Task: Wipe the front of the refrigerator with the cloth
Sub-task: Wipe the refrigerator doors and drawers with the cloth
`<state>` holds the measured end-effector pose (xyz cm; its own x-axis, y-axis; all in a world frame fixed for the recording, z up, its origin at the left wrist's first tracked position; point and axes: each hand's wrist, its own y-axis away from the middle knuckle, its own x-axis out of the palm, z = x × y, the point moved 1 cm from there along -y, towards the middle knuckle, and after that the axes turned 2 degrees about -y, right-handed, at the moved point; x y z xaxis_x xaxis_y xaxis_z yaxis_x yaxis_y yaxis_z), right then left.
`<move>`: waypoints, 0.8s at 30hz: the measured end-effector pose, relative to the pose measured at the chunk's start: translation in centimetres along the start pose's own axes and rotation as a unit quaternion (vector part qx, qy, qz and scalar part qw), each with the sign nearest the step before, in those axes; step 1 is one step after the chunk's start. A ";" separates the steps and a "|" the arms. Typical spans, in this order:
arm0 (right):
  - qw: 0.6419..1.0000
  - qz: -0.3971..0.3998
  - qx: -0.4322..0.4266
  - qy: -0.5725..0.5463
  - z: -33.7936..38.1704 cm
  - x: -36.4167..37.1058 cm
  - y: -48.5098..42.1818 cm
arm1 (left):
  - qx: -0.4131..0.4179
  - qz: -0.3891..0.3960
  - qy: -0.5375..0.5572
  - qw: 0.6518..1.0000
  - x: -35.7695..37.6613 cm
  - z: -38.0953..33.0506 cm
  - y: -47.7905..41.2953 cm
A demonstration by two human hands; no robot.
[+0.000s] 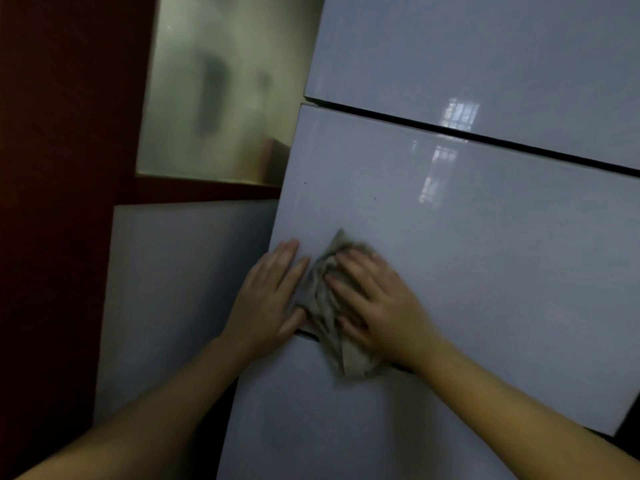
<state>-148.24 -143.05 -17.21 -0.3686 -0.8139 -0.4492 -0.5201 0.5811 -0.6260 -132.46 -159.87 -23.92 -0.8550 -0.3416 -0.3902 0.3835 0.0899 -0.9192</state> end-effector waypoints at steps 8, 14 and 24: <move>0.997 -0.024 0.033 0.063 -6.1 -5.2 3.3 | -0.004 -0.048 0.007 0.999 0.7 0.0 -0.1; 0.986 -0.097 0.110 0.077 -10.4 -7.1 -5.6 | -0.019 -0.084 0.002 0.996 1.5 -0.5 -0.2; 0.997 -0.048 0.042 0.051 -5.3 -2.5 -10.0 | -0.028 -0.096 0.015 0.995 1.6 -0.8 -0.5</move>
<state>-146.19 -146.85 -6.41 -0.3983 -0.8595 -0.3204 -0.4917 0.4949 -0.7164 -134.32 -159.74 -24.16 -0.9207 -0.3297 -0.2087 0.1934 0.0790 -0.9779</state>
